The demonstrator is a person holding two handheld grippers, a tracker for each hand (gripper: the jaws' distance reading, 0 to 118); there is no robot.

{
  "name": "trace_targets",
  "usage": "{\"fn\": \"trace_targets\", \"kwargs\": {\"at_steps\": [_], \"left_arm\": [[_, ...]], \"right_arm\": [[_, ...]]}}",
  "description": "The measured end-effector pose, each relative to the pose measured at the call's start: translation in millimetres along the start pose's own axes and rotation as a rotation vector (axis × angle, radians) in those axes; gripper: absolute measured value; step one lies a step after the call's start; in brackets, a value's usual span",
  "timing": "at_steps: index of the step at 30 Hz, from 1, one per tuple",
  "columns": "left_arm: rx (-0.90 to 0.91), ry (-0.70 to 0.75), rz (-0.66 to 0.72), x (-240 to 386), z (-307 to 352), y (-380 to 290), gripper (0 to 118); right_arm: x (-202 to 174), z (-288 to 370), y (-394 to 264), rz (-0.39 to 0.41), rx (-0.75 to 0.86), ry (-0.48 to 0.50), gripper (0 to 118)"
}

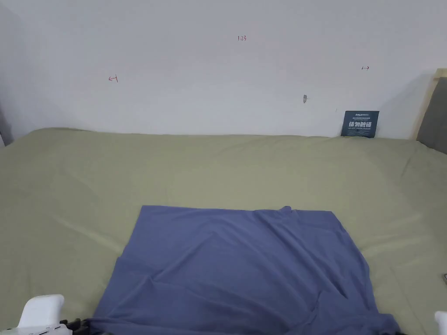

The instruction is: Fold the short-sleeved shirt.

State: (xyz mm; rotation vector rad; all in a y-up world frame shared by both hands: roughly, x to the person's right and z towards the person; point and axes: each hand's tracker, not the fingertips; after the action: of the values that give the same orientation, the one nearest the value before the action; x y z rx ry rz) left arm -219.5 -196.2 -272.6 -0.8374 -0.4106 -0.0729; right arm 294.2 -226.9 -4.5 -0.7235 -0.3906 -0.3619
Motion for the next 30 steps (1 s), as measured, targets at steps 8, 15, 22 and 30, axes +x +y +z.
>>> {"fn": "trace_targets", "kwargs": {"at_steps": [8,15,22,30], "left_arm": [[0.04,-0.012,0.058,-3,1,-5,43],[0.065,0.004,0.066,-2,17,-5,0],[-0.005,0.004,0.05,-8,14,-24,0],[-0.077,-0.014,0.081,-40,-22,-23,45]], "right_arm": [[-13,10,7,0.017,0.069,-0.031,6],[-20,24,-1,0.008,0.108,-0.042,1],[-15,36,-21,0.014,0.079,-0.032,1],[-6,41,-43,-0.014,0.02,-0.029,1]]}}
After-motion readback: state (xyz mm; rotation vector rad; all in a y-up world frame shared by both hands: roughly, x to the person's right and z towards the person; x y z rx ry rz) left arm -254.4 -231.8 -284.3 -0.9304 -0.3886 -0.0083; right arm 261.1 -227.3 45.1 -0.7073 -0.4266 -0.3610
